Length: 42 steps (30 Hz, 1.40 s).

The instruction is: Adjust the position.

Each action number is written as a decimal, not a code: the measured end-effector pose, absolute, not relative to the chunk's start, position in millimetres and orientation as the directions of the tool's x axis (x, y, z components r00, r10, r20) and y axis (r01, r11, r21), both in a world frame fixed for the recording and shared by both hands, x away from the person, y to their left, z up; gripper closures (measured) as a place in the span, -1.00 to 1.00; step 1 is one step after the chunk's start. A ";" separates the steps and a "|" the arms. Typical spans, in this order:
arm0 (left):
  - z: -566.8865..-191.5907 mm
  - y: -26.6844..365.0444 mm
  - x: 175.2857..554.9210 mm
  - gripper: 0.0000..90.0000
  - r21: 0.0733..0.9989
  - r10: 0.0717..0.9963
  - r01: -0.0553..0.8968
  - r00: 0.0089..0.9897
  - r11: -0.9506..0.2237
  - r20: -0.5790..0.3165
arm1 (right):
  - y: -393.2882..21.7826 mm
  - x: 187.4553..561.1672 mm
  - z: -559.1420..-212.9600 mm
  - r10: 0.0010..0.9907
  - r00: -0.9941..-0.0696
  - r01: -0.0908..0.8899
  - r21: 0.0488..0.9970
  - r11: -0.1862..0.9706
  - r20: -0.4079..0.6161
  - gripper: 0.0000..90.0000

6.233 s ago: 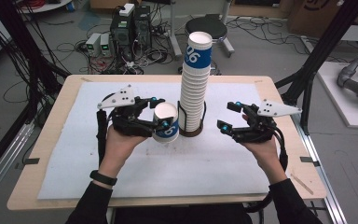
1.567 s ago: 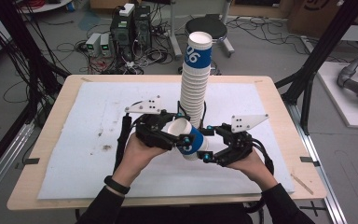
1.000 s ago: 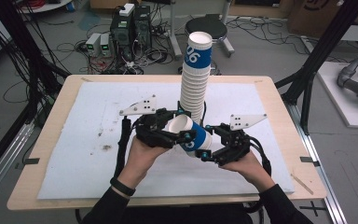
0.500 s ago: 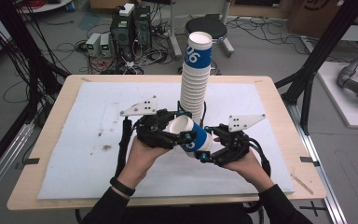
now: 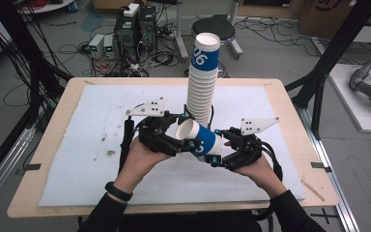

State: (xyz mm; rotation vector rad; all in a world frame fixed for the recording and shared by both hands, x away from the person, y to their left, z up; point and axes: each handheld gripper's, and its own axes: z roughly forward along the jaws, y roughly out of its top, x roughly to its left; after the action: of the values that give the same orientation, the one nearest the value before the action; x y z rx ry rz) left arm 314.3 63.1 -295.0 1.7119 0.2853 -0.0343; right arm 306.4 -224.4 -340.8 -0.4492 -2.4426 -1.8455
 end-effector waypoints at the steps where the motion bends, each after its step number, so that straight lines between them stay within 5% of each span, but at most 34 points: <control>1: -294.1 64.4 314.5 -0.56 0.967 0.165 0.207 0.969 -0.146 -0.183 | -225.4 307.1 -340.7 0.202 -0.958 0.251 0.936 0.246 0.204 -0.59; 21: -291.1 72.5 316.5 -0.36 0.942 0.146 0.210 0.973 -0.263 -0.177 | -225.7 306.8 -339.7 0.196 -0.963 0.237 0.923 0.302 0.183 -0.60; 42: -309.8 84.7 324.7 -0.34 0.969 0.104 0.241 0.964 0.056 -0.245 | -233.7 305.1 -331.6 0.246 -0.944 0.260 0.956 0.135 0.221 -0.66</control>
State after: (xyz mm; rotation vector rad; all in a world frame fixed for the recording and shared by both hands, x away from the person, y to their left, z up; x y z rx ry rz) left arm 324.7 84.7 -309.8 1.5179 0.2782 -0.1059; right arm 305.1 -233.7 -331.6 -0.5256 -2.3587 -1.9911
